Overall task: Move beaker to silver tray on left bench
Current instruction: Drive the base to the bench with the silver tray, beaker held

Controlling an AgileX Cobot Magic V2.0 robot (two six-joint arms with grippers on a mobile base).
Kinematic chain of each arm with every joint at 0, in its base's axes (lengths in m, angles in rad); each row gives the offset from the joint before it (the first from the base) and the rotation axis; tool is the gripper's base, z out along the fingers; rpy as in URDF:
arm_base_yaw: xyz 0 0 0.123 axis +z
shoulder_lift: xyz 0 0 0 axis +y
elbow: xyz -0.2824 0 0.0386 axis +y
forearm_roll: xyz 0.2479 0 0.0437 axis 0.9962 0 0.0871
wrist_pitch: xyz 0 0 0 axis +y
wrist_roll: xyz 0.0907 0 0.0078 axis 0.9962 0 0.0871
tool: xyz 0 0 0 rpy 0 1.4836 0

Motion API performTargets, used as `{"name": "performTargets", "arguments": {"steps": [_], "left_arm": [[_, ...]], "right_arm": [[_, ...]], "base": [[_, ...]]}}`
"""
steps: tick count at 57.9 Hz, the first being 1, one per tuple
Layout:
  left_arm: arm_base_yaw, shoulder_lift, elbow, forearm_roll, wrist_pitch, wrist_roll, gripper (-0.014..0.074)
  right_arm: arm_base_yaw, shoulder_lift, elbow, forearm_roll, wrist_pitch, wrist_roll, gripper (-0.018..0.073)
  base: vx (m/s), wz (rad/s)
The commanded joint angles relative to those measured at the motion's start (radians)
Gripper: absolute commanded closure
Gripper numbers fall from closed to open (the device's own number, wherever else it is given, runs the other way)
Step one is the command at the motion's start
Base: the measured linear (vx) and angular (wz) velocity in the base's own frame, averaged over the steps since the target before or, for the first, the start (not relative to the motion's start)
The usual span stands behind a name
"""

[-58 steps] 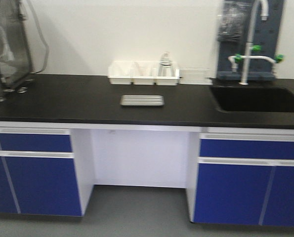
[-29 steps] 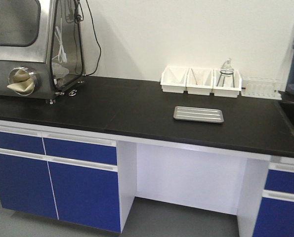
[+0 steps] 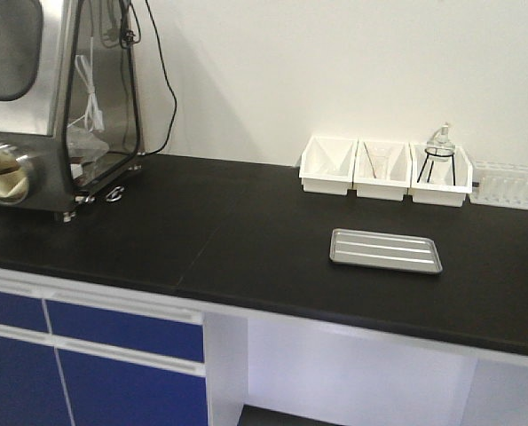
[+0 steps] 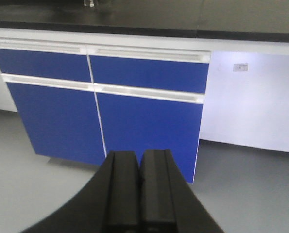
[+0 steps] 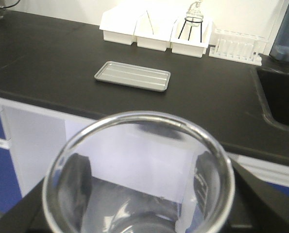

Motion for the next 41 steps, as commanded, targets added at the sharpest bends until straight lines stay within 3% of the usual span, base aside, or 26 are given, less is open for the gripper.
{"name": "performTargets", "arguments": {"steps": [1, 41], "left_arm": [[-0.003, -0.014, 0.026, -0.002, -0.078, -0.004, 0.0594], [-0.003, -0.014, 0.026, -0.002, -0.078, -0.004, 0.0594]], "right_arm": [[-0.002, 0.006, -0.028, -0.038, -0.07, -0.008, 0.0562], [-0.002, 0.006, -0.028, -0.038, -0.07, -0.008, 0.0562]], "base": [[0.49, -0.08], [0.48, -0.2]]}}
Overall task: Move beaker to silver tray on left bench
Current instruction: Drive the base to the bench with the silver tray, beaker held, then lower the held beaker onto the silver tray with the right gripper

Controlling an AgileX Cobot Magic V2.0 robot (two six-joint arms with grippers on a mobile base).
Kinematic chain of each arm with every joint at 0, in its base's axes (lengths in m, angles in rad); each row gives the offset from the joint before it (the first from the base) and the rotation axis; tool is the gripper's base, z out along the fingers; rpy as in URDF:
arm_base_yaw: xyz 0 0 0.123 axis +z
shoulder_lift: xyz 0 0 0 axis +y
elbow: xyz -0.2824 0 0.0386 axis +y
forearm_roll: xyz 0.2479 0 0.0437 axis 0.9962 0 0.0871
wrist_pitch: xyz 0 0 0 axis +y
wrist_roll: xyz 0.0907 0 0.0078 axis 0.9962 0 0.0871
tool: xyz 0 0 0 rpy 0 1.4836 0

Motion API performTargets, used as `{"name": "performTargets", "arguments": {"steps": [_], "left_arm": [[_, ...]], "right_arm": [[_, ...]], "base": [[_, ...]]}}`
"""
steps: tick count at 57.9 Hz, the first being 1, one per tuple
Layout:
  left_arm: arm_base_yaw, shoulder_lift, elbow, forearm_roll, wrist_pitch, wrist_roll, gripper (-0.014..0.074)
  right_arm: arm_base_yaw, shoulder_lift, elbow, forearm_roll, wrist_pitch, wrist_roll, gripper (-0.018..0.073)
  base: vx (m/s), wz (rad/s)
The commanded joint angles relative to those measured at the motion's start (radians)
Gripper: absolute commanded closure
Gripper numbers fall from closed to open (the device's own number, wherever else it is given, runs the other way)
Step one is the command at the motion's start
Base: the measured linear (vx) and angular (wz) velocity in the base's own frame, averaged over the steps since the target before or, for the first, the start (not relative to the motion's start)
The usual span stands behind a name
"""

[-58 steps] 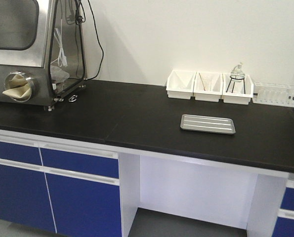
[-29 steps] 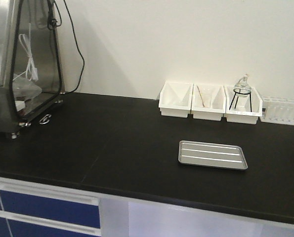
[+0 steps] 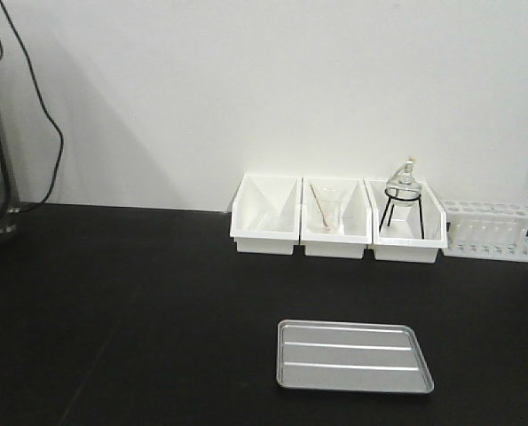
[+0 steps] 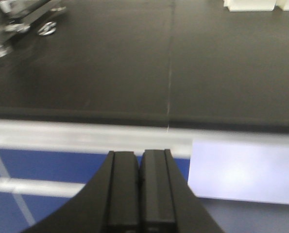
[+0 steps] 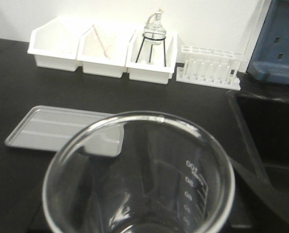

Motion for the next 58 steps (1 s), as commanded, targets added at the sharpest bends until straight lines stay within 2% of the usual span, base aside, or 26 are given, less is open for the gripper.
{"name": "performTargets", "arguments": {"steps": [1, 28, 58], "left_arm": [[-0.003, -0.014, 0.026, -0.002, -0.078, -0.004, 0.0594], [-0.003, -0.014, 0.026, -0.002, -0.078, -0.004, 0.0594], [-0.003, -0.014, 0.026, -0.002, -0.077, -0.004, 0.0594]], "right_arm": [[-0.002, 0.006, -0.028, -0.038, -0.07, -0.008, 0.0562], [-0.002, 0.006, -0.028, -0.038, -0.07, -0.008, 0.0562], [-0.002, 0.006, -0.028, -0.038, -0.07, -0.008, 0.0562]], "base": [[0.43, -0.22], [0.34, -0.17], [0.1, -0.05]]}}
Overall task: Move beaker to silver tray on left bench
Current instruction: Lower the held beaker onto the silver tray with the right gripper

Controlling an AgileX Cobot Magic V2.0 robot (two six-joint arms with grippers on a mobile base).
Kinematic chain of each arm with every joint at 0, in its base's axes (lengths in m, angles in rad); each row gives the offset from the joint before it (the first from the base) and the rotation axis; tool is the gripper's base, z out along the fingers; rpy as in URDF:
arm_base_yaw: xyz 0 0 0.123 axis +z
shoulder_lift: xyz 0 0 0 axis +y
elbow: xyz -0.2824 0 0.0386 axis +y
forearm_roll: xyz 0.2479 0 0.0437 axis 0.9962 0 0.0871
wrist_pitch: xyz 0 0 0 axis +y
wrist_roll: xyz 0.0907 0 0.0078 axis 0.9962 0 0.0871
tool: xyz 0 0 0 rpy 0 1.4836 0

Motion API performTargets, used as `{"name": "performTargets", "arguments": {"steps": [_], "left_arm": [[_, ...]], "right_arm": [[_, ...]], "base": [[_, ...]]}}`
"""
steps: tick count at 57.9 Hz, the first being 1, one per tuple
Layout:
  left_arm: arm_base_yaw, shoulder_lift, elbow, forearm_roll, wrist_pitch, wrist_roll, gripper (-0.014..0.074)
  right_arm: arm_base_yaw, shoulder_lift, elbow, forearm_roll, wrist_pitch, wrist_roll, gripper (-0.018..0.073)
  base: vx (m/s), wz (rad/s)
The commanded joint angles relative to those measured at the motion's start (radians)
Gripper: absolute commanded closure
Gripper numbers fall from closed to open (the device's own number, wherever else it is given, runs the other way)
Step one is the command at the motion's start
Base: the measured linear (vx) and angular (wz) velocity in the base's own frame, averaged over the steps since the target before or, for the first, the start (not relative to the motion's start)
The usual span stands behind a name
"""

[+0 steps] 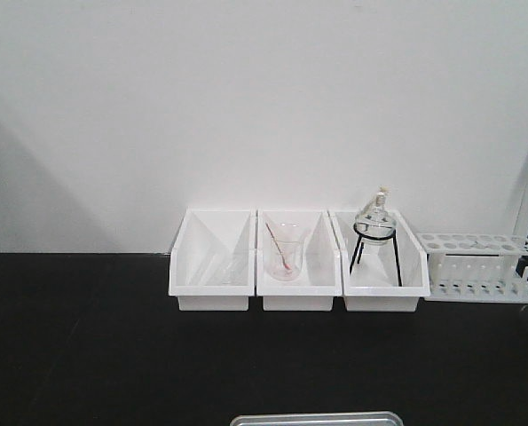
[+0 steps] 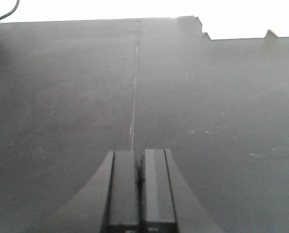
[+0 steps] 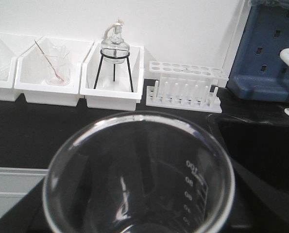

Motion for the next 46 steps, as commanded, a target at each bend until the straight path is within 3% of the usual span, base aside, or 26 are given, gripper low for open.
{"name": "performTargets", "arguments": {"steps": [1, 23, 33, 46], "left_arm": [[-0.003, -0.014, 0.026, -0.002, -0.077, -0.004, 0.0594], [-0.003, -0.014, 0.026, -0.002, -0.077, -0.004, 0.0594], [-0.003, -0.014, 0.026, -0.002, -0.077, -0.004, 0.0594], [-0.003, -0.014, 0.026, -0.002, -0.077, -0.004, 0.0594]], "right_arm": [[-0.002, 0.006, -0.028, -0.038, -0.07, -0.008, 0.0562], [-0.002, 0.006, -0.028, -0.038, -0.122, -0.004, 0.0563], [-0.002, 0.117, -0.028, -0.042, -0.378, -0.003, 0.0563], [-0.002, 0.562, -0.029, -0.012, -0.85, 0.038, 0.0563]], "base": [[0.02, -0.01], [0.0, 0.0], [0.0, 0.0], [0.0, 0.0]]}}
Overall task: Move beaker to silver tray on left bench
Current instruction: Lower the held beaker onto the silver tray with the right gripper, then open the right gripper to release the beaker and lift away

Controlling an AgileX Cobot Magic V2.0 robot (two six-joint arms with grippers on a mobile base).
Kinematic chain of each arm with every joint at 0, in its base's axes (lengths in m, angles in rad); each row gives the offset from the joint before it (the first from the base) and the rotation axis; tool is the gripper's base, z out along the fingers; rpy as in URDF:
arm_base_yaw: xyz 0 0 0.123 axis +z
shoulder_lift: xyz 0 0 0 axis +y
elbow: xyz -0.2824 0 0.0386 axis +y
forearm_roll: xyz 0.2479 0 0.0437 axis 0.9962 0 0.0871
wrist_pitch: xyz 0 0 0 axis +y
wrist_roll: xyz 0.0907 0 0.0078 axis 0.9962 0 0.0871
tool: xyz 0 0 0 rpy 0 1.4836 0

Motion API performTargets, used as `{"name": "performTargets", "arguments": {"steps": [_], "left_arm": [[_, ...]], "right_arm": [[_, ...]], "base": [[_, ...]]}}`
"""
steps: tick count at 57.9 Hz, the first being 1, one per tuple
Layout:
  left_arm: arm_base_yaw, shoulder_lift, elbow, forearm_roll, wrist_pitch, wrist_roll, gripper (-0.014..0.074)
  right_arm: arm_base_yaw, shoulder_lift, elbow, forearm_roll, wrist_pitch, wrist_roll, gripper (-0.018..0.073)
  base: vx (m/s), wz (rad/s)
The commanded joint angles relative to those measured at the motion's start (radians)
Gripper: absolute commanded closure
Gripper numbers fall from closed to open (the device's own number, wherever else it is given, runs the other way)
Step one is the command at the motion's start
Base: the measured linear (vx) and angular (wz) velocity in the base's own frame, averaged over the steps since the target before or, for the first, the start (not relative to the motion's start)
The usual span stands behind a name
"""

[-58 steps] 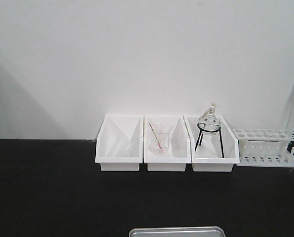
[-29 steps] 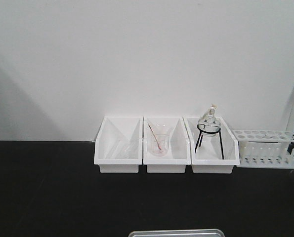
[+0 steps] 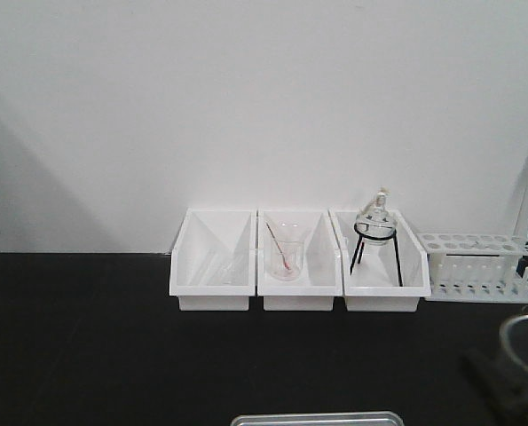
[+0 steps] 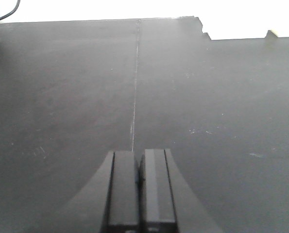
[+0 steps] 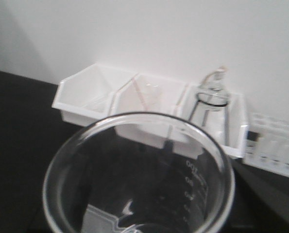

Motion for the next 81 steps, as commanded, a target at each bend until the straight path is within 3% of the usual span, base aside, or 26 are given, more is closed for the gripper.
{"name": "performTargets", "arguments": {"steps": [1, 10, 19, 30, 40, 48, 81], "left_arm": [[-0.003, -0.014, 0.026, -0.002, -0.077, -0.004, 0.0594], [-0.003, -0.014, 0.026, -0.002, -0.077, -0.004, 0.0594], [-0.003, -0.014, 0.026, -0.002, -0.077, -0.004, 0.0594], [-0.003, -0.014, 0.026, -0.002, -0.077, -0.004, 0.0594], [-0.003, -0.014, 0.026, -0.002, -0.077, -0.004, 0.0594], [-0.003, -0.014, 0.026, -0.002, -0.077, -0.004, 0.0594], [-0.003, -0.014, 0.026, -0.002, -0.077, -0.004, 0.0594]], "right_arm": [[-0.002, 0.194, -0.029, 0.006, -0.268, 0.029, 0.0563], [-0.002, 0.526, -0.043, -0.017, -0.615, -0.021, 0.0563], [-0.002, 0.783, -0.097, -0.016, -0.814, -0.156, 0.0563], [-0.002, 0.975, -0.149, -0.013, -0.866, -0.186, 0.0563], [-0.002, 1.045, -0.153, 0.078, -0.883, -0.329, 0.0563], [-0.002, 1.076, -0.151, 0.132, -0.899, -0.335, 0.0563], [-0.002, 1.178, -0.151, 0.138, -0.973, -0.337, 0.0517]], "base": [[0.0, 0.0], [0.0, 0.0], [0.0, 0.0], [0.0, 0.0], [0.0, 0.0], [0.0, 0.0], [0.0, 0.0]]}}
